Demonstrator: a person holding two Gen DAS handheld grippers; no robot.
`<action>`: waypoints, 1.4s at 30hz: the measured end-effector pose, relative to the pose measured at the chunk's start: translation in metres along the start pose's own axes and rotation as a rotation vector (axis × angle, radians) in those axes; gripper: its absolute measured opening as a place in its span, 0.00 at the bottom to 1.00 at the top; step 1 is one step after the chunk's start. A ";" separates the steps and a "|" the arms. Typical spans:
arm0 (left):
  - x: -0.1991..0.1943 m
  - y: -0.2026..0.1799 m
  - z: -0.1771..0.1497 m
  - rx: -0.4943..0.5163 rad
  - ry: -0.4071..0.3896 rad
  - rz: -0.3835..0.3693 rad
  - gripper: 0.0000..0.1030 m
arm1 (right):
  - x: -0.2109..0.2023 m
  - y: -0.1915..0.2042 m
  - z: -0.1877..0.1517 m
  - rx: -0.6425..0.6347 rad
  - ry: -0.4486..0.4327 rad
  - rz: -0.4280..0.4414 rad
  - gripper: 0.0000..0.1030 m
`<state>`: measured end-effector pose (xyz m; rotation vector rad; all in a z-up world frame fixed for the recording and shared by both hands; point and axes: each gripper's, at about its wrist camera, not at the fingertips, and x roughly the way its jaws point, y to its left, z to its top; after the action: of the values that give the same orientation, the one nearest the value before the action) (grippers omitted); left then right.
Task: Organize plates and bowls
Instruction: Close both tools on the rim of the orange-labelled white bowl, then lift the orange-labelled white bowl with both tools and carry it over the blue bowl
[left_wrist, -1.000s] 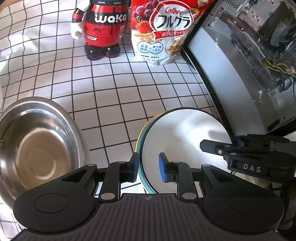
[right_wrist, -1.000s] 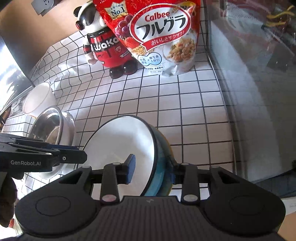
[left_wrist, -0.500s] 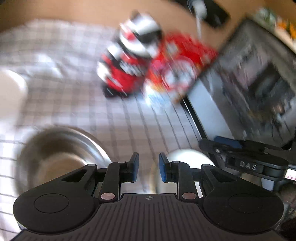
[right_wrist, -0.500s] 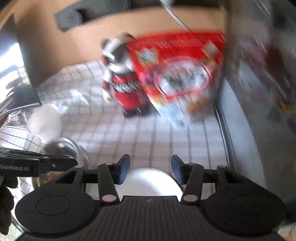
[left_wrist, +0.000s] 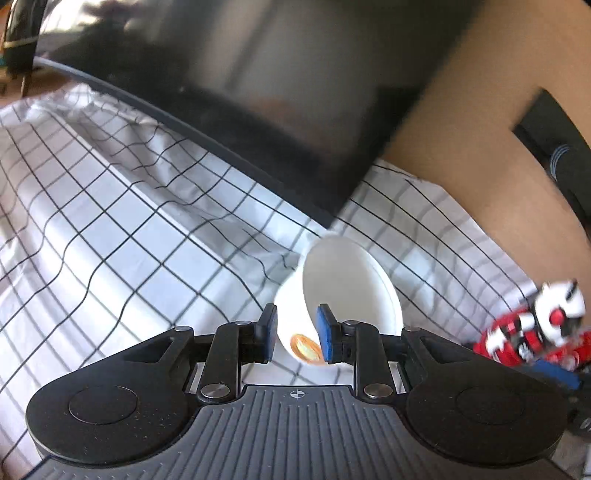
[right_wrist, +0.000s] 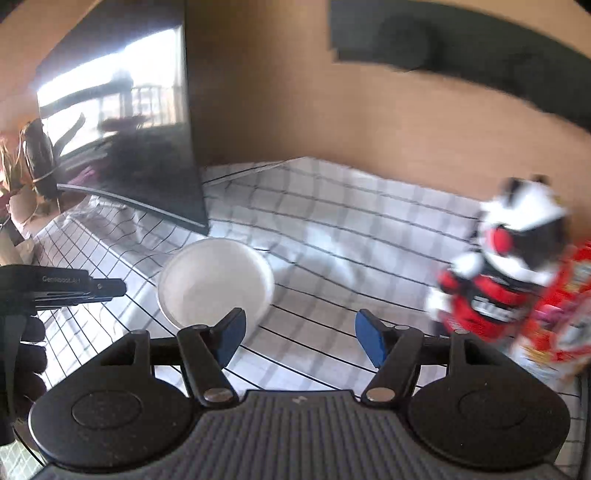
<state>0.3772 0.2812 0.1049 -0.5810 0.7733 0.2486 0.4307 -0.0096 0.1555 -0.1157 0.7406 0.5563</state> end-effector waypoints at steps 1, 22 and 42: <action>0.007 0.002 0.006 -0.001 -0.004 0.002 0.25 | 0.013 0.006 0.006 -0.002 0.022 0.014 0.64; 0.072 0.000 0.026 0.093 0.038 0.009 0.25 | 0.156 0.006 0.041 0.066 0.228 0.019 0.64; 0.137 0.000 -0.022 0.032 0.210 0.090 0.25 | 0.229 0.015 0.026 -0.114 0.416 0.184 0.64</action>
<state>0.4596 0.2683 -0.0055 -0.5480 1.0063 0.2596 0.5763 0.1110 0.0236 -0.2769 1.1313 0.7620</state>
